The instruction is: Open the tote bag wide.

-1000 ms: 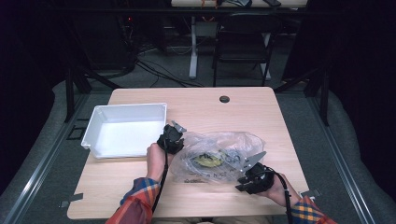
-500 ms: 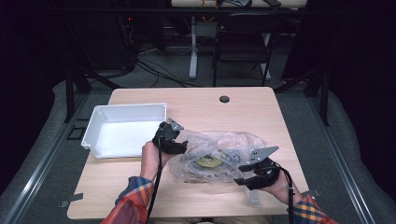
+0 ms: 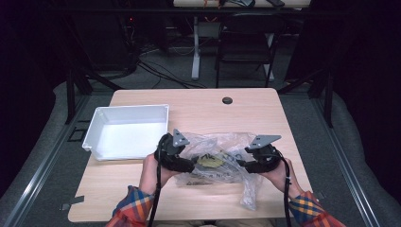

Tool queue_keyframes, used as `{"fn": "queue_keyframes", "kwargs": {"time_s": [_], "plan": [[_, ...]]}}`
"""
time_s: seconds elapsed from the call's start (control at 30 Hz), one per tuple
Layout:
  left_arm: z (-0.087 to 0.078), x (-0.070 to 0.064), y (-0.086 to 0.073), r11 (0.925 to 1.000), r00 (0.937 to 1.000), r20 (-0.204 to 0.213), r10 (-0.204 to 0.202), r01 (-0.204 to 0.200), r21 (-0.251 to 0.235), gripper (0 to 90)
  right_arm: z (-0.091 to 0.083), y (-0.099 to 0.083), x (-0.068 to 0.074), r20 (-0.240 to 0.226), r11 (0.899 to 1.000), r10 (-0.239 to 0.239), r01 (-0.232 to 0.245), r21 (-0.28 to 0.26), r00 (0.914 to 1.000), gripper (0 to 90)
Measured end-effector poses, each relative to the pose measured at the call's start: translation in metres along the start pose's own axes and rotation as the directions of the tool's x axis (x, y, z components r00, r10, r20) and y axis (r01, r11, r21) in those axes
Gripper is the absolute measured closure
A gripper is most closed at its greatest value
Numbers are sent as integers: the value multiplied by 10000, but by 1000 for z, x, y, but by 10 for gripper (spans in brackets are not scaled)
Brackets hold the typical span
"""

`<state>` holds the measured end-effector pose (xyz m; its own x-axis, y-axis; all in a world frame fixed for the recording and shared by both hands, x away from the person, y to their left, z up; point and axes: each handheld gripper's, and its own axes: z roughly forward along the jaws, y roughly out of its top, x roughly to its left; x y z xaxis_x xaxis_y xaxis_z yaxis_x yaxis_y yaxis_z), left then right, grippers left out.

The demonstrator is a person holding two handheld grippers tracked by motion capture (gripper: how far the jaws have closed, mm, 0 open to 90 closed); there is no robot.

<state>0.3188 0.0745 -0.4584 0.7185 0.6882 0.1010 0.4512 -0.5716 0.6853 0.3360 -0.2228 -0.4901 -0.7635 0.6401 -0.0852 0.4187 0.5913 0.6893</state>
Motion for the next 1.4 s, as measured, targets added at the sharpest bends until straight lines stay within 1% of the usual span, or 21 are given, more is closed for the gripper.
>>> {"fn": "queue_keyframes", "kwargs": {"time_s": [0.07,0.1,0.17,0.2,0.23,0.27,0.4,0.43,0.47,0.53,0.63,0.83,0.93,1.0,1.07,1.1,1.17,1.23,1.27,1.3,1.4], "plan": [[7,-4,-4,9997,9998,-145,146,-143,213,168,10,3,-2,-237,9993,5,4,383,9997,413],[11,-4,-6,9996,9999,-33,119,-118,275,186,14,3,-3,-179,9986,-51,61,530,9998,423],[19,-3,-12,9990,9999,-65,139,-136,436,236,22,2,-4,-352,9966,-27,56,826,9994,480],[24,-2,-16,9990,9999,-87,94,-90,427,283,24,1,-5,-210,9956,-33,53,935,9998,529],[28,-1,-19,9985,10000,-36,59,-57,539,358,25,1,-7,-340,9949,2,33,1007,9994,576],[34,0,-22,9979,10000,74,8,-13,643,391,26,-1,-8,-266,9954,109,-84,952,9996,625],[42,2,-31,9974,9992,395,-57,28,723,605,28,-3,-11,-229,9946,170,-146,1027,9996,800],[43,2,-32,9971,9985,545,-52,10,764,699,29,-4,-11,-246,9944,171,-144,1045,9996,838],[43,2,-33,9972,9986,521,-34,-6,753,721,29,-5,-12,-256,9945,196,-169,1030,9995,877],[44,2,-36,9968,9985,540,32,-75,796,825,30,-5,-13,-102,9946,167,-156,1027,9998,900],[45,5,-40,9960,9977,664,-132,72,892,883,29,-7,-17,219,9943,279,-300,1024,9994,900],[40,17,-52,9935,9958,699,-588,515,1011,889,30,-12,-28,992,9915,588,-697,1102,9933,900],[39,24,-60,9906,9941,674,-853,774,1128,889,32,-14,-33,1141,9900,667,-800,1163,9912,900],[39,28,-63,9884,9916,836,-985,877,1237,885,32,-15,-35,1190,9893,609,-758,1249,9910,900],[41,29,-64,9879,9910,833,-1047,939,1238,868,30,-14,-34,1096,9922,731,-835,930,9913,875],[41,29,-64,9881,9907,920,-1006,887,1254,838,27,-13,-33,894,9939,764,-830,723,9931,779],[40,28,-63,9894,9903,1030,-937,811,1201,776,18,-9,-31,379,9959,856,-867,271,9956,677],[38,26,-61,9910,9896,1078,-958,846,1035,690,10,-6,-25,-204,9985,549,-549,1,9983,541],[37,26,-59,9924,9889,1180,-905,797,938,615,9,-5,-22,-481,9989,464,-464,12,9978,472],[35,24,-58,9944,9894,1211,-802,710,786,598,9,-4,-18,-823,9995,298,-289,117,9962,445],[32,17,-53,9967,9905,1188,-687,631,502,444,15,-2,-6,-1240,9986,-299,350,388,9918,345]]}}
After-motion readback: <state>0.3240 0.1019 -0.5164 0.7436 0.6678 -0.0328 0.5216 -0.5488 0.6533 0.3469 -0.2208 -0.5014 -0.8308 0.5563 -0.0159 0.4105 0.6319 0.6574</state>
